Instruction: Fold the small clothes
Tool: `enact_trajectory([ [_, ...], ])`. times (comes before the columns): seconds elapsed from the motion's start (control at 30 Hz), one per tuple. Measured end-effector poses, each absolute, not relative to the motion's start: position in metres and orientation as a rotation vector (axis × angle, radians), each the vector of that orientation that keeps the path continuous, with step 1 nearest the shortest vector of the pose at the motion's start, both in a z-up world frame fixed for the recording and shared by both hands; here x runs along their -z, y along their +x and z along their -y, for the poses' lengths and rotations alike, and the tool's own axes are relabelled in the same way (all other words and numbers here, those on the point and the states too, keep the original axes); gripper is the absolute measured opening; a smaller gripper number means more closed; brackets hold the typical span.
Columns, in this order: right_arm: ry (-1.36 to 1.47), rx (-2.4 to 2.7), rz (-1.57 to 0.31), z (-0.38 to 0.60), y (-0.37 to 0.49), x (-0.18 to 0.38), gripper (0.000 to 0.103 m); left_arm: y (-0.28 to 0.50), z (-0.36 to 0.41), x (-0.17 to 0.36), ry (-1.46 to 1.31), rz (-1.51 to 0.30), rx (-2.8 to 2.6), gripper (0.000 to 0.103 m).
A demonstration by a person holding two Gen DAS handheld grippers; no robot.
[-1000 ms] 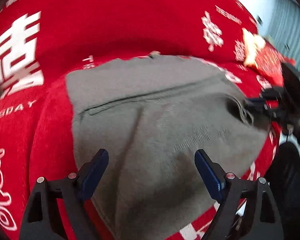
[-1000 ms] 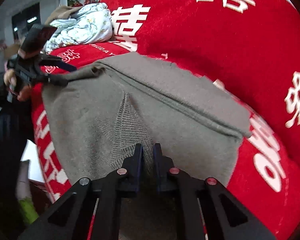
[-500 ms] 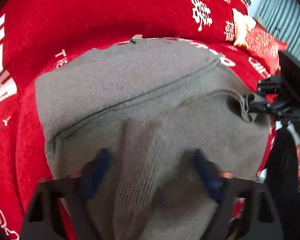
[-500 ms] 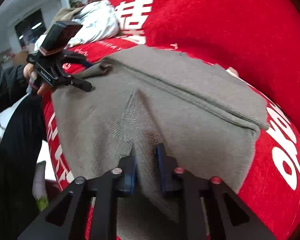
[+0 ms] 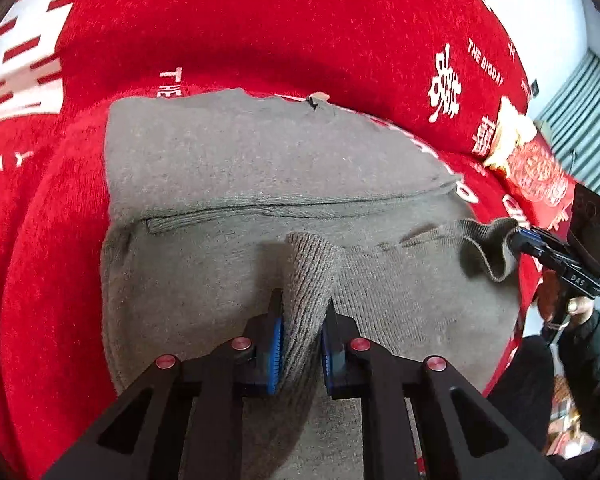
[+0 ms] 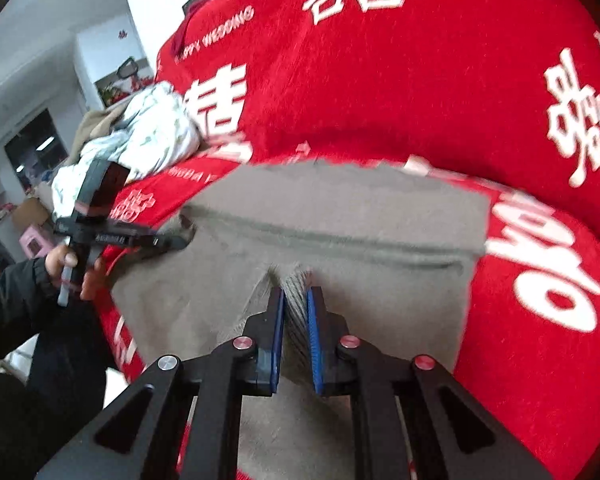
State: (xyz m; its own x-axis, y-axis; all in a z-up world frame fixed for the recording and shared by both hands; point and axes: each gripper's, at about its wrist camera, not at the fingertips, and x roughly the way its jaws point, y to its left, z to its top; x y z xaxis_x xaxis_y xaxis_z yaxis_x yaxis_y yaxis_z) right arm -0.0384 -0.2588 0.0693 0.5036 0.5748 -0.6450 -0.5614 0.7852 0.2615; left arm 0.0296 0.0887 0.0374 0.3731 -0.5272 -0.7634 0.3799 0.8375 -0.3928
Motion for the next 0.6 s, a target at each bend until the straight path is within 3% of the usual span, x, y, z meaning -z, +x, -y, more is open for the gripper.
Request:
enact_trajectory([
  [0.03,0.015,-0.697,-0.806,0.257,-0.039,-0.067,0.025,0.03,-0.084,-0.039,-0.128,-1.043,0.594,0.038],
  [0.07,0.009,-0.705,-0.822,0.256,-0.039,-0.065,0.05,0.03,-0.08,-0.041,-0.107,-1.043,0.614,0.053],
  [0.1,0.003,-0.708,-0.827,0.255,-0.039,-0.064,0.08,0.028,-0.074,-0.044,-0.079,-1.039,0.632,0.086],
  [0.13,0.0,-0.709,-0.817,0.256,-0.041,-0.064,0.088,0.026,-0.069,-0.046,-0.03,-1.029,0.609,0.103],
  [0.37,-0.131,-0.752,-0.805,0.254,-0.049,-0.067,0.089,0.021,-0.062,-0.04,0.08,-1.008,0.592,0.103],
  [0.4,-0.199,-0.756,-0.797,0.248,-0.052,-0.066,0.084,0.021,-0.064,-0.04,0.071,-1.007,0.596,0.102],
  [0.43,-0.257,-0.754,-0.788,0.243,-0.055,-0.063,0.074,0.023,-0.066,-0.04,0.056,-1.005,0.597,0.092],
  [0.47,-0.3,-0.752,-0.796,0.238,-0.056,-0.06,0.029,0.025,-0.067,-0.04,0.047,-1.005,0.595,0.086],
  [0.5,-0.324,-0.744,-0.823,0.232,-0.051,-0.055,0.008,0.028,-0.069,-0.041,0.042,-1.007,0.59,0.072],
  [0.53,-0.335,-0.727,-0.828,0.228,-0.048,-0.052,0.008,0.032,-0.072,-0.042,0.023,-1.014,0.579,0.047],
  [0.57,-0.345,-0.715,-0.823,0.226,-0.046,-0.051,0.007,0.039,-0.078,-0.043,-0.015,-1.031,0.564,0.035],
  [0.6,-0.326,-0.695,-0.812,0.227,-0.042,-0.052,0.007,0.044,-0.083,-0.042,-0.058,-1.047,0.558,0.011],
])
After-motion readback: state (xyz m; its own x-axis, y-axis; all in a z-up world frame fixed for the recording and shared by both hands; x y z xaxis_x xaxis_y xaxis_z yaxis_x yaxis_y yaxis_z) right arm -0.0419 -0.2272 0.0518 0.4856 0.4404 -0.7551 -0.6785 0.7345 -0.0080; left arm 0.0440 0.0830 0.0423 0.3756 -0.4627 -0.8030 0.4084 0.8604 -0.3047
